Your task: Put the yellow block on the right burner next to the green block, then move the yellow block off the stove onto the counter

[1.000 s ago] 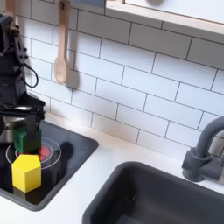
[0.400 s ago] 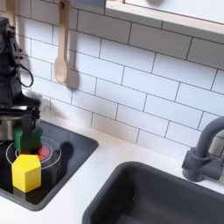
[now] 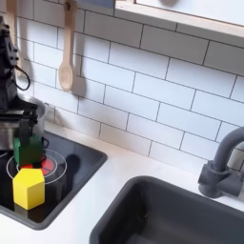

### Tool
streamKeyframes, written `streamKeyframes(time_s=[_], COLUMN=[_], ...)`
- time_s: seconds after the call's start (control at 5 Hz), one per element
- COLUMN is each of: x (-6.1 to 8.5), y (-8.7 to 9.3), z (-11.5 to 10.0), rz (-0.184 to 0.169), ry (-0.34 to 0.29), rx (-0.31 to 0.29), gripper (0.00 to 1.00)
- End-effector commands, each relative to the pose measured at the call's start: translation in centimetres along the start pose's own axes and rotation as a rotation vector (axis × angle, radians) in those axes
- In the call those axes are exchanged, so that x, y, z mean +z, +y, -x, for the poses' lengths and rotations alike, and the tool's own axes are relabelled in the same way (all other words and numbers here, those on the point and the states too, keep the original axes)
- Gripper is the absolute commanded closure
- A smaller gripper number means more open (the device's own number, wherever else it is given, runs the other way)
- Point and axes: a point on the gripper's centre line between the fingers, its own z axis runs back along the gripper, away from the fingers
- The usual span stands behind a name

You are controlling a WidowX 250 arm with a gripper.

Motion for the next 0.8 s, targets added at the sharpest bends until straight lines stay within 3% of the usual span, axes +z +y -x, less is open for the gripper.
streamKeyframes(time_s=[0.0, 0.2, 0.6], x=[-0.4, -0.4, -0.9], y=[-1.0, -2.0, -3.2], z=[1.1, 2.3, 2.7], rz=[0.034, 0.076, 0.065], ry=[0.012, 0.008, 0.028], rx=[-0.002, -0.036, -0.045], gripper=[0.0, 0.0, 0.0])
